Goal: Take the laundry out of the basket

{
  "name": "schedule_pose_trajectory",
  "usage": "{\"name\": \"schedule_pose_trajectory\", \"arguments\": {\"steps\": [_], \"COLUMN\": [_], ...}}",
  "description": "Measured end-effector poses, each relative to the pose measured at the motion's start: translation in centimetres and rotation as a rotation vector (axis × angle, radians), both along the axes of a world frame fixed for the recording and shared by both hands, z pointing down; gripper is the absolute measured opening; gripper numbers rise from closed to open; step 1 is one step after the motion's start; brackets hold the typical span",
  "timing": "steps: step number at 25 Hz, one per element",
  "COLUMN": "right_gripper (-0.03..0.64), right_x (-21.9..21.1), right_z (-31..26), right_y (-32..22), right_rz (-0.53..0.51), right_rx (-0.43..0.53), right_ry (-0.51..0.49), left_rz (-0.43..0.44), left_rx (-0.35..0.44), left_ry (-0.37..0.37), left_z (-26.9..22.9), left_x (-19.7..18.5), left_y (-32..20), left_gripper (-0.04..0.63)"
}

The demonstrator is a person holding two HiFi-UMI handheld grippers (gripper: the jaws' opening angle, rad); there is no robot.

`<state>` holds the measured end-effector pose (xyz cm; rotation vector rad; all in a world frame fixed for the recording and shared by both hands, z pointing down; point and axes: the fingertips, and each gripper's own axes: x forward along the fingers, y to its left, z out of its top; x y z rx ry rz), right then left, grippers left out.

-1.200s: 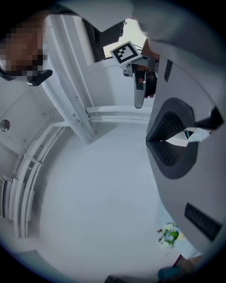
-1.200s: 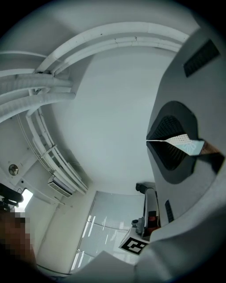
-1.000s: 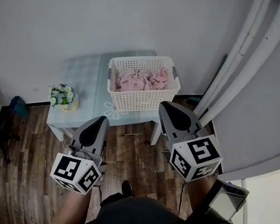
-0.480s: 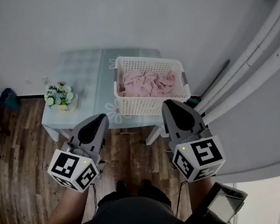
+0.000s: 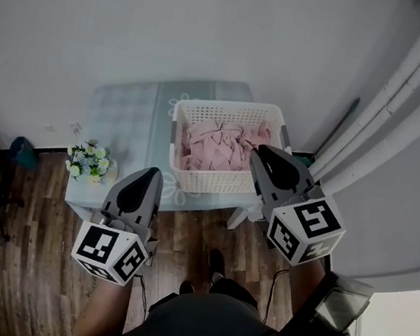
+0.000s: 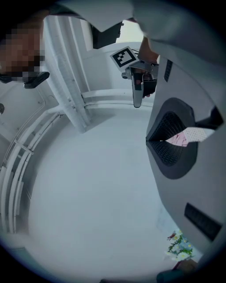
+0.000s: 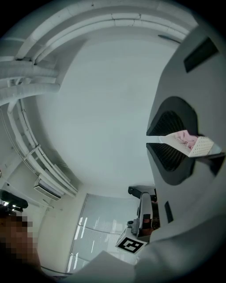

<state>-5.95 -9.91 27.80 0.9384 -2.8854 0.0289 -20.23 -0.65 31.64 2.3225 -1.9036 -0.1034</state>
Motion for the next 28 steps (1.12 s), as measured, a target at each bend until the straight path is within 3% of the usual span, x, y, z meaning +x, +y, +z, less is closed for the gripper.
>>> {"name": "schedule_pose_trajectory", "arguments": {"steps": [9,15,19,28], "right_gripper": [0.166,0.362,0.445,0.512], "right_x": [-1.2,-3.0,-4.1,-7.6], "right_z": [0.8,4.7,8.9,20.3], "right_y": [-9.0,-12.5,-14.3,-16.6], "right_rz": [-0.108,-0.299,-0.381,-0.498], "right_rx": [-0.04,-0.117,-0.166,-0.349], "right_ry": [0.027,0.133,0.255,0.508], "left_rz": [-0.049,-0.085,-0.123,-0.152], "left_rx": [0.0,-0.031,-0.071,-0.152], "left_ry": [-0.054,-0.102,-0.113,-0.097], "left_z": [-1.8,-1.5,-0.3,2.7], "left_x": [0.2,0.7,0.0,-3.8], "left_y": [-8.9,-12.8,-14.5,-17.3], "left_gripper": [0.009,0.009,0.009,0.009]}}
